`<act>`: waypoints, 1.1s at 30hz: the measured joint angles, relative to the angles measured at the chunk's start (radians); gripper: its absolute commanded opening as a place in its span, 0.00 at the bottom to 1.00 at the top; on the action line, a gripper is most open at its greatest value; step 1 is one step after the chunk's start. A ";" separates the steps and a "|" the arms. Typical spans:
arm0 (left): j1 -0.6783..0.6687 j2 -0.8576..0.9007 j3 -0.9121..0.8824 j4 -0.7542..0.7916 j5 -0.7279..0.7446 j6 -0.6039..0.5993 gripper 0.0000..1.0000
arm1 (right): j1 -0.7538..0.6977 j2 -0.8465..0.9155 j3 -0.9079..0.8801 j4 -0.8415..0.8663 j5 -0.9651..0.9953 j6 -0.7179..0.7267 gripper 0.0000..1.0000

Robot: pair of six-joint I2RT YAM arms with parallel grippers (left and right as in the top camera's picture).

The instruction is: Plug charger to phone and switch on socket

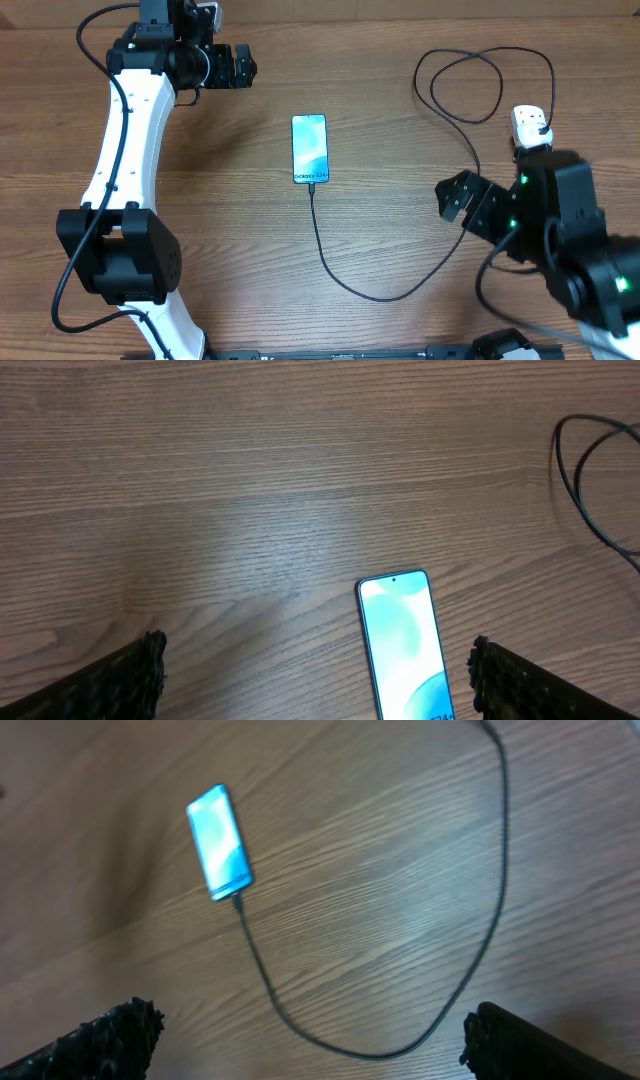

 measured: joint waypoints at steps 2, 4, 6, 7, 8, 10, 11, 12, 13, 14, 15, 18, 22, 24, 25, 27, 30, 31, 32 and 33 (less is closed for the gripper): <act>0.000 0.000 0.000 0.000 0.000 0.000 1.00 | 0.041 -0.048 0.000 0.000 0.019 0.008 1.00; 0.000 0.000 0.000 0.000 0.000 0.000 1.00 | 0.062 -0.087 0.000 -0.001 0.029 0.013 1.00; 0.000 0.000 0.000 0.000 0.000 0.000 1.00 | 0.070 -0.112 0.000 -0.017 0.032 0.016 1.00; 0.000 0.000 0.000 0.000 0.000 0.000 1.00 | 0.071 -0.121 0.000 -0.041 0.032 0.017 1.00; 0.000 0.000 0.000 0.000 0.000 0.000 1.00 | 0.071 -0.123 0.000 -0.064 0.031 0.017 1.00; 0.000 0.000 0.000 0.000 0.000 0.000 1.00 | 0.071 -0.119 0.000 -0.127 0.029 0.020 1.00; 0.000 0.000 0.000 0.000 0.000 0.000 1.00 | 0.071 -0.117 0.000 -0.146 0.029 0.019 1.00; 0.000 0.000 0.000 0.000 0.000 0.000 1.00 | 0.071 -0.114 0.000 -0.184 0.029 0.020 1.00; 0.000 0.000 0.000 0.000 0.000 0.000 1.00 | 0.071 -0.113 0.000 -0.210 0.028 0.019 1.00; 0.000 0.000 0.000 0.000 0.000 0.000 1.00 | 0.071 -0.111 0.000 -0.246 0.029 0.021 1.00; 0.000 0.000 0.000 0.000 0.000 0.000 1.00 | 0.071 -0.111 0.000 -0.272 0.028 0.020 1.00; 0.000 0.000 0.000 0.000 0.000 0.000 1.00 | 0.071 -0.113 -0.001 -0.331 0.029 0.021 1.00; 0.000 0.000 0.000 0.000 0.000 0.000 1.00 | 0.071 -0.113 -0.001 -0.359 0.029 0.020 1.00; 0.000 0.000 0.000 0.000 0.000 0.000 1.00 | 0.071 -0.113 -0.001 -0.368 0.029 0.018 1.00; 0.000 0.000 0.000 0.000 0.000 0.000 1.00 | 0.071 -0.113 -0.001 -0.363 0.029 0.016 1.00; 0.000 0.000 0.000 0.000 0.000 0.000 1.00 | 0.071 -0.113 -0.001 -0.336 0.029 0.016 1.00; 0.000 0.000 0.000 0.000 0.000 0.000 1.00 | 0.071 -0.113 -0.001 -0.249 0.029 0.015 1.00; 0.000 0.000 0.000 0.000 0.000 0.000 1.00 | 0.071 -0.113 -0.001 -0.220 0.029 0.014 1.00; 0.000 0.000 0.000 0.000 0.000 0.000 1.00 | 0.071 -0.113 -0.001 -0.203 0.028 0.015 1.00; 0.000 0.000 0.000 0.000 0.000 0.000 1.00 | 0.072 -0.113 -0.001 -0.193 0.028 0.014 1.00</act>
